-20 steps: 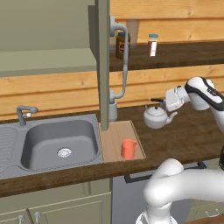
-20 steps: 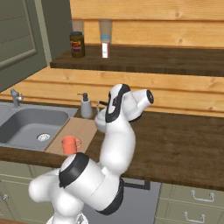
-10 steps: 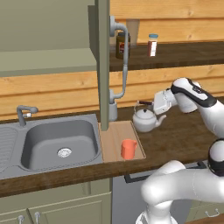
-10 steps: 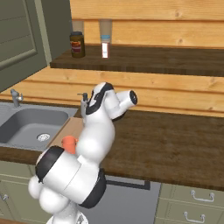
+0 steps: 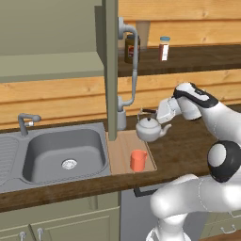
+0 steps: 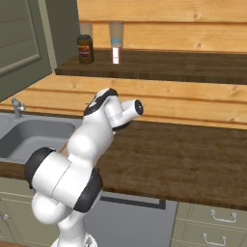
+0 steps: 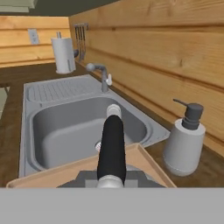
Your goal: Pick the kettle from the counter and place it on the tray. Then pick the mug from the cabinet and place it on the tray. Then close the cabinet doors.
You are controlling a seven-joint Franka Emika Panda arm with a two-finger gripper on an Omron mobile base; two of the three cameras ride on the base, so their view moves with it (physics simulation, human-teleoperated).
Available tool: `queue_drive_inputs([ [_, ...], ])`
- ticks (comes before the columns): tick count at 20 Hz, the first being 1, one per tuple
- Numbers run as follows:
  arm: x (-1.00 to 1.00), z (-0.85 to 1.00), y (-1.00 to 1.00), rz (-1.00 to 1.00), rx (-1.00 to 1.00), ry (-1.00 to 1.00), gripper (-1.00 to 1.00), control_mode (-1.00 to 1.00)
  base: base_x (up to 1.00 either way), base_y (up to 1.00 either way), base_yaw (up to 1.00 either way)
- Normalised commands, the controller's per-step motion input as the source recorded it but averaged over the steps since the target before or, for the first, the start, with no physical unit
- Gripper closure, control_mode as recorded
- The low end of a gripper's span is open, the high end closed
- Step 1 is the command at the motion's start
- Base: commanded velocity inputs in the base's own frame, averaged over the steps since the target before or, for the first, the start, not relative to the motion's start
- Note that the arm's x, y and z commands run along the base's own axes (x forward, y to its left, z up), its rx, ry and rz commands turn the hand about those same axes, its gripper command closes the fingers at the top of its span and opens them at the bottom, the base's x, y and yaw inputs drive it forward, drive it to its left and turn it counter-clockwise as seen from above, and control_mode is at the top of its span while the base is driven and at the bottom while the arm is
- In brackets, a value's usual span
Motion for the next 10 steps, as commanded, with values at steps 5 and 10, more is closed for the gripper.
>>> queue_drive_inputs([
  [5,0.07,-0.09,0.33,0.0,0.0,0.0,1.0,-1.0,0.0,0.0,0.0],
  [10,0.03,-0.14,0.29,0.01,0.0,0.0,1.0,-1.0,0.0,0.0,0.0],
])
